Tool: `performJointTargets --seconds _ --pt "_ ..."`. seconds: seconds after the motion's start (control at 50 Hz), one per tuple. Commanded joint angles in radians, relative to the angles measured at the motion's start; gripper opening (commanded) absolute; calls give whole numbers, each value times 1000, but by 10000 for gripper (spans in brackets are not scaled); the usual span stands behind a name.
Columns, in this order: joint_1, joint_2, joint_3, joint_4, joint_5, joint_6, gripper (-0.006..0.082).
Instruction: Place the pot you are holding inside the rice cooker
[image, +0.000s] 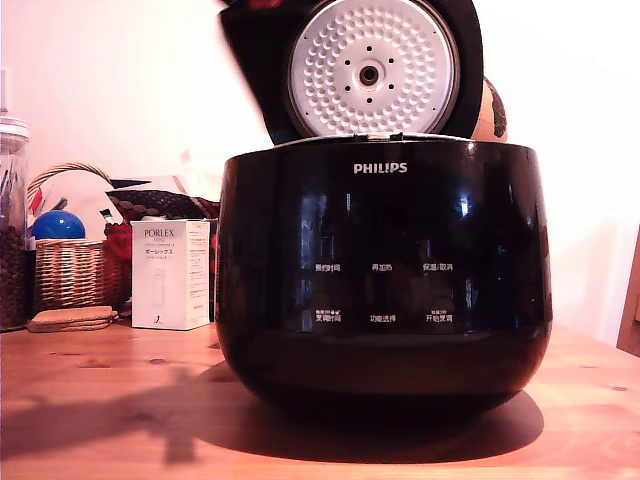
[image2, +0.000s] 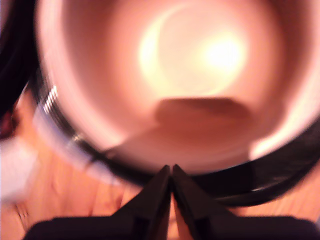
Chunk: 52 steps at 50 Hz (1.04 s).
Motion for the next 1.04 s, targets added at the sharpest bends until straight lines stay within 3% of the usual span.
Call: performJointTargets --seconds 0.0,0.22,0.42,0.72,1.02 --pt "23 -45 4 15 10 -20 -24" --pt "142 -141 4 89 139 -115 -24" --pt "259 -220 4 207 248 -136 -24" --pt "344 -269 4 391 257 -161 -24" --pt "354 -270 4 394 256 -159 -24"
